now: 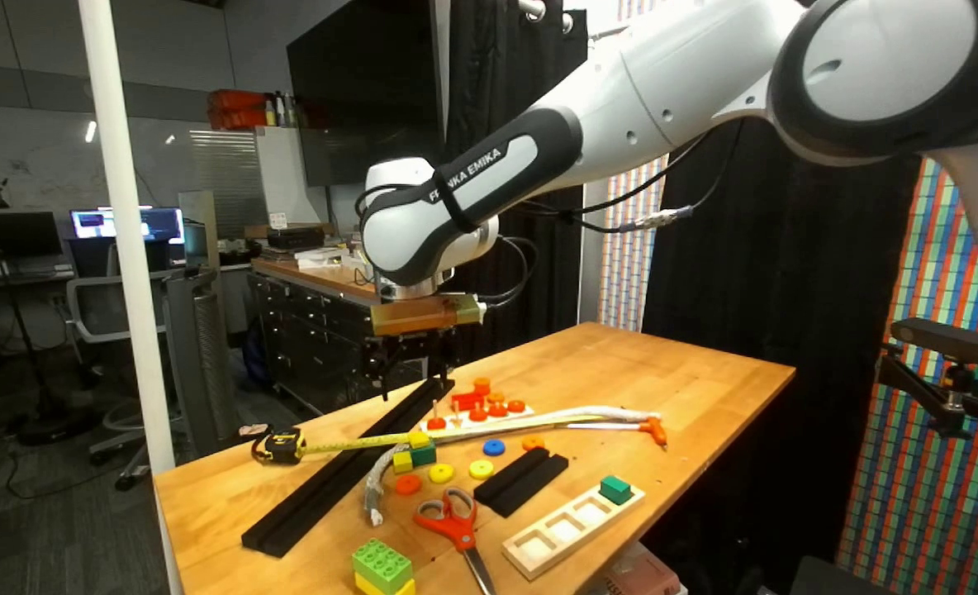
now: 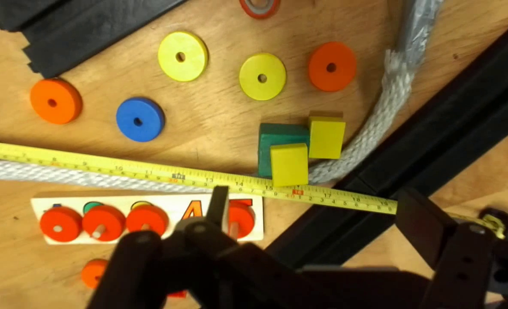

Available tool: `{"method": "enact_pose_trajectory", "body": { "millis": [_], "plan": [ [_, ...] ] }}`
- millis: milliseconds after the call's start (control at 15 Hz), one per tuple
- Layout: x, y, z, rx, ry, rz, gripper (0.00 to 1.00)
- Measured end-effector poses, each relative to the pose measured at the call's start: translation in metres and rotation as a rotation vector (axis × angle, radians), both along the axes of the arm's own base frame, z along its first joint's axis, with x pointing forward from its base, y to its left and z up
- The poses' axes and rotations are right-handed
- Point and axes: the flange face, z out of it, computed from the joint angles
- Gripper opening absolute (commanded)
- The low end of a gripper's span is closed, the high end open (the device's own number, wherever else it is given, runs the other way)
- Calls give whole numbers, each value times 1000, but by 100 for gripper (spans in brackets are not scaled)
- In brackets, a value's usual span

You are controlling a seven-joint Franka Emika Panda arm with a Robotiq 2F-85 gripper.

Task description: Get the top green block then put it on top of the wooden structure then put the small yellow block on top of the bottom green block

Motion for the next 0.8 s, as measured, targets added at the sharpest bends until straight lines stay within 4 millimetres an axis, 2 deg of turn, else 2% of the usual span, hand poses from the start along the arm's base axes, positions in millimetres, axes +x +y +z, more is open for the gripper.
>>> {"method": "enact_pose_trajectory", "body": {
  "millis": [200,400,600,800],
  "plan": [
    [-35,5,53,-31,-34,-5,100],
    [-77,-1,98,-58,-76,-28,100],
    [-124,-11,132,-67,-124,-60,100],
    [-174,-25,157,-72,-159,-88,100]
  ]
}}
